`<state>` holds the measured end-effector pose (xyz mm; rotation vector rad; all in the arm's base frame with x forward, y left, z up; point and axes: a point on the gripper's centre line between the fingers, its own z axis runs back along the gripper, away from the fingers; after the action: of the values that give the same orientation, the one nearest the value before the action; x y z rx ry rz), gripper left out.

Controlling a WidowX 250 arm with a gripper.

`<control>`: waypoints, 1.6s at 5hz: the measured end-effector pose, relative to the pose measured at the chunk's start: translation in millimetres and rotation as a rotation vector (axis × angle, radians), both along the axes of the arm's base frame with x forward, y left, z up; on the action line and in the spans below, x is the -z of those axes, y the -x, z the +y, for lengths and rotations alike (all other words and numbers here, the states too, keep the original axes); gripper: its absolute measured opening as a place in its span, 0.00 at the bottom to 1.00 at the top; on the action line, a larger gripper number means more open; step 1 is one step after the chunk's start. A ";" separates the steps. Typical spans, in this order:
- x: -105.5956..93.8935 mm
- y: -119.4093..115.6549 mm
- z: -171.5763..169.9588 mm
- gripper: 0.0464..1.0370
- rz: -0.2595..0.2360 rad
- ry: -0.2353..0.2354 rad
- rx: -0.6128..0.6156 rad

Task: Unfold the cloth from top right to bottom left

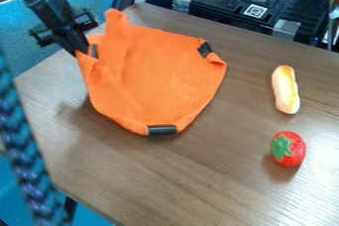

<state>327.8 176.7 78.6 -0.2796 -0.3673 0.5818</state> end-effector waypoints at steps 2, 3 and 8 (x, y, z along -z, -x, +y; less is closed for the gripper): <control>11.1 15.8 18.7 0.00 0.076 0.039 -0.095; 15.2 21.9 20.2 0.00 0.104 0.043 -0.122; 3.2 71.0 14.2 0.00 0.269 -0.490 -0.142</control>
<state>256.8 190.9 75.4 0.2961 -0.2597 0.6394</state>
